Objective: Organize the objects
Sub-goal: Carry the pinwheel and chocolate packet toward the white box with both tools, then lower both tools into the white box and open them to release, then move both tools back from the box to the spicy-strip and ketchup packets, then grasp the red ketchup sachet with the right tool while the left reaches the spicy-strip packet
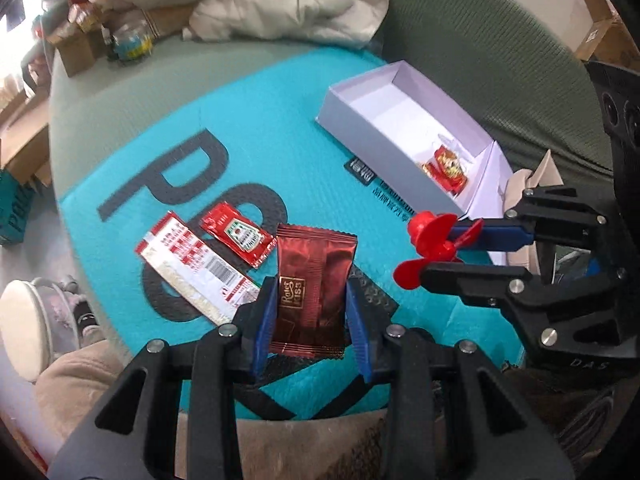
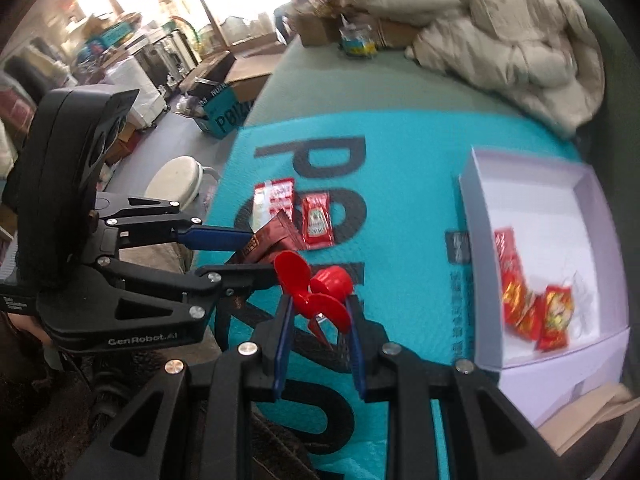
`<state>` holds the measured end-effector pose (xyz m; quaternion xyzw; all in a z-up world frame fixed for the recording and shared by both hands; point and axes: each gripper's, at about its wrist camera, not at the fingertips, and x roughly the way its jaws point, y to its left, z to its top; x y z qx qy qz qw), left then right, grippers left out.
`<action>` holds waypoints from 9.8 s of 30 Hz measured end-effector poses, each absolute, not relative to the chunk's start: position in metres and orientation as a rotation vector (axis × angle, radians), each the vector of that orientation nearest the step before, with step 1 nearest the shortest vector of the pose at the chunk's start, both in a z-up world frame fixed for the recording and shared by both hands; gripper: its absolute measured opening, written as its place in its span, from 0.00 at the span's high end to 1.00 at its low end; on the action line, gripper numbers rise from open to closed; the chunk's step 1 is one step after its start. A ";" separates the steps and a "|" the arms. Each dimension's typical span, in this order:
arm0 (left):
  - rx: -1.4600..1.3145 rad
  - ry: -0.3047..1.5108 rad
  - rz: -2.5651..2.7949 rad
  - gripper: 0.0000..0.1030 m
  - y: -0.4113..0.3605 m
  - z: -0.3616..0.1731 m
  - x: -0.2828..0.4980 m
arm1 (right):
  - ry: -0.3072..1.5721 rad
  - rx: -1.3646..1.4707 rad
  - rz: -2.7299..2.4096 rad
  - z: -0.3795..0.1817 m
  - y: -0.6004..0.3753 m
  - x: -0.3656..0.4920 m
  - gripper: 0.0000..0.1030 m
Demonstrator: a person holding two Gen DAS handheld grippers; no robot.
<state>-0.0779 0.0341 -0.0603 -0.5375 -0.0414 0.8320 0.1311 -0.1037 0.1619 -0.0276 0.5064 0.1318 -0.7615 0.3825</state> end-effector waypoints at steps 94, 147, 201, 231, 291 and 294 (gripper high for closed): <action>-1.581 0.193 2.266 0.69 0.254 -0.114 -0.247 | 0.041 1.354 -2.286 -0.090 0.360 -0.235 0.76; -1.717 0.260 2.362 0.52 0.240 -0.131 -0.260 | 0.183 1.433 -2.317 -0.100 0.352 -0.237 0.55; -1.638 -0.194 2.834 0.39 0.095 -0.031 -0.141 | 0.338 1.224 -2.214 -0.005 0.268 -0.166 0.48; -1.815 -0.522 2.872 0.39 -0.017 -0.068 -0.102 | 0.456 1.208 -2.049 -0.025 0.165 -0.134 0.48; -1.992 -0.610 2.580 0.39 -0.077 -0.159 -0.105 | 0.494 1.350 -2.019 -0.153 0.064 -0.171 0.76; -1.952 -0.586 2.591 0.39 -0.071 -0.154 -0.107 | 0.508 1.357 -2.021 -0.151 0.070 -0.170 0.77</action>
